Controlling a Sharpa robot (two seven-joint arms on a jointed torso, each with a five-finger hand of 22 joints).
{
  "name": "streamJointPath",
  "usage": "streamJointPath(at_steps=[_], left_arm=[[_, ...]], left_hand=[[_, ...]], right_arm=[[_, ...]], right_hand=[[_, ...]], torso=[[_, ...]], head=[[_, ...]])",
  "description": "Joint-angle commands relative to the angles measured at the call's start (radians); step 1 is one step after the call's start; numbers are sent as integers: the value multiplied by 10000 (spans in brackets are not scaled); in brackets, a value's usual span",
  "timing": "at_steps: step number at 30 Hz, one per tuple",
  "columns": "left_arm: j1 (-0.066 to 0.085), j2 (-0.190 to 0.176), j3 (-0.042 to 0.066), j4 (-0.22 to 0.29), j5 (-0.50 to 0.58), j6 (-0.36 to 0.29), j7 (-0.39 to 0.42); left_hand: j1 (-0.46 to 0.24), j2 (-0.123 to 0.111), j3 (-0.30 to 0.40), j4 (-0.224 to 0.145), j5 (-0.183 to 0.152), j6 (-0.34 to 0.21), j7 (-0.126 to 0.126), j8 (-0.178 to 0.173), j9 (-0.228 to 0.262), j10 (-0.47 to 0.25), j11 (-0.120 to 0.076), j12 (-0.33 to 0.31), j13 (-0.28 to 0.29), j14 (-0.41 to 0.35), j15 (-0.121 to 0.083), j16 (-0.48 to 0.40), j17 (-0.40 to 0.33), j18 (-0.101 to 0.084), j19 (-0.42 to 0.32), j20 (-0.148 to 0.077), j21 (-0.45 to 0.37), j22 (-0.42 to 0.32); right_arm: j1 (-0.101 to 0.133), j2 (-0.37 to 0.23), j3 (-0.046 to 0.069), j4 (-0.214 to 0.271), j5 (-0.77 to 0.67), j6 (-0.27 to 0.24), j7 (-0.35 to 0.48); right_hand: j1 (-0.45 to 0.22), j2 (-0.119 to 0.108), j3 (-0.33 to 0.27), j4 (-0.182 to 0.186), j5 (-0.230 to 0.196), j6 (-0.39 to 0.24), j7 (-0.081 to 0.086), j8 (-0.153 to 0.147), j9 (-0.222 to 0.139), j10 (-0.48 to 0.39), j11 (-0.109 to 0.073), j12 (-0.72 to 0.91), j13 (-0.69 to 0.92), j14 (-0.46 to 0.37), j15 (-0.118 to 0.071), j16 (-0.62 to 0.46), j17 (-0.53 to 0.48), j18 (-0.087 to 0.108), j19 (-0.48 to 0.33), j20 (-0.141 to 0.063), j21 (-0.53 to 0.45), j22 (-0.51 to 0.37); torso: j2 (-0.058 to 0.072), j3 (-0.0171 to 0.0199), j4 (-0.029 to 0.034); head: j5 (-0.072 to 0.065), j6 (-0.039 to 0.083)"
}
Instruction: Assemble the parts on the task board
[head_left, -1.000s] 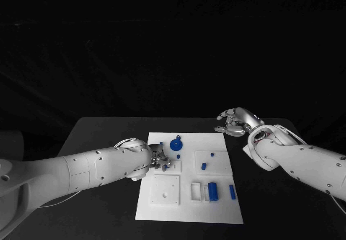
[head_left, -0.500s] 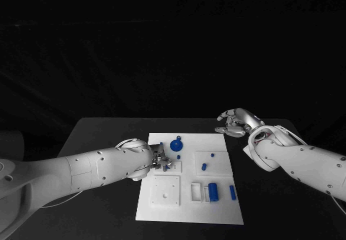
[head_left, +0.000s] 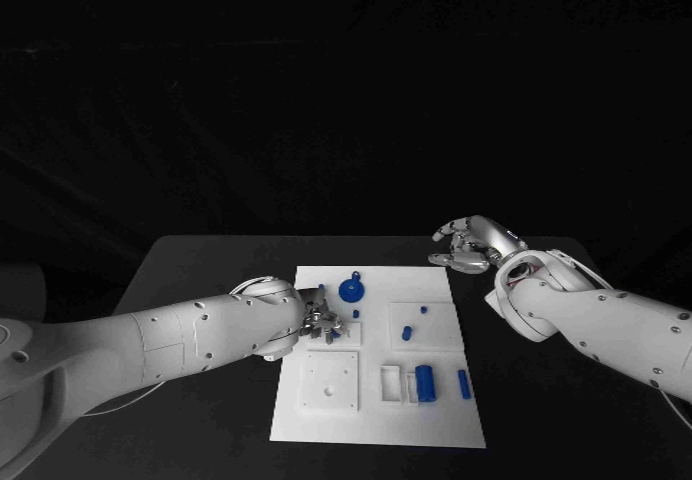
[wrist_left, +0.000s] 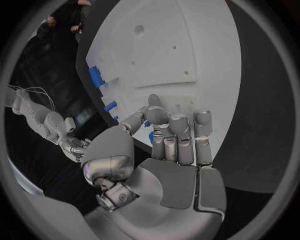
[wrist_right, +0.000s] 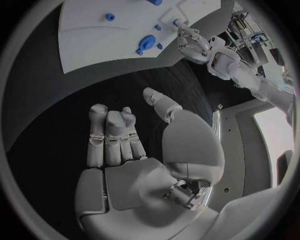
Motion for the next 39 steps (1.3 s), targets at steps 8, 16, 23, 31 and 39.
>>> streamJointPath(at_steps=[8,16,23,31,39], left_arm=[[-10,7,1,-19,19,4,-58],[-11,-123,69,44,13,-102,-37],[-13,-218,387,90,733,205,-48],[12,-534,1058,307,1138,301,12],[550,-670,1208,-35,1575,376,114]], left_hand=[[-219,-757,-219,469,-545,-65,-13,-14,42,19,-49,96,-30,39,23,83,-31,126,56,-1484,-80,25],[-213,-1261,-231,812,-545,-104,-3,-6,90,10,-41,104,-39,3,10,105,-43,140,63,-1488,-79,44],[-381,-1681,-1030,530,-536,-299,44,-98,103,-63,4,50,-72,-122,5,70,-77,143,-86,-1469,-124,78],[-525,-1889,-1227,604,-531,-379,71,-163,100,-107,32,-29,-108,-210,-21,4,-120,167,-140,-1474,-185,59],[-178,-1456,-1321,315,-530,-1718,517,-910,-145,-737,459,-692,-422,-856,244,-576,-397,34,-639,-1317,-609,-79]], right_arm=[[1,-1,4,-1,-101,106,41],[1,2,4,-13,-101,88,51],[0,-10,4,-28,-101,70,60],[0,-64,4,-34,-93,65,63],[0,-106,4,-70,-56,57,80]], right_hand=[[56,-20,-17,-24,22,-69,110,55,-15,-91,-10,59,-19,39,23,-26,12,420,63,-8,-47,168],[39,-28,-26,-15,30,-75,112,51,-18,-94,-8,61,-25,37,25,-30,11,420,62,-6,-50,167],[14,-38,-39,0,45,-82,114,47,-21,-98,-6,64,-34,35,27,-34,11,420,61,-3,-53,168],[6,-40,-44,6,55,-85,115,45,-22,-98,-5,66,-38,35,27,-35,11,420,61,-3,-55,168],[-21,-54,-61,21,71,-92,117,41,-25,-99,-3,71,-47,36,29,-37,11,420,62,-1,-57,168]], torso=[[-1,-9,4],[0,-15,7],[-1,-19,6],[-6,-10,26],[9,-16,26]], head=[[-14,20],[-24,37],[-31,56],[-36,122],[-3,228]])
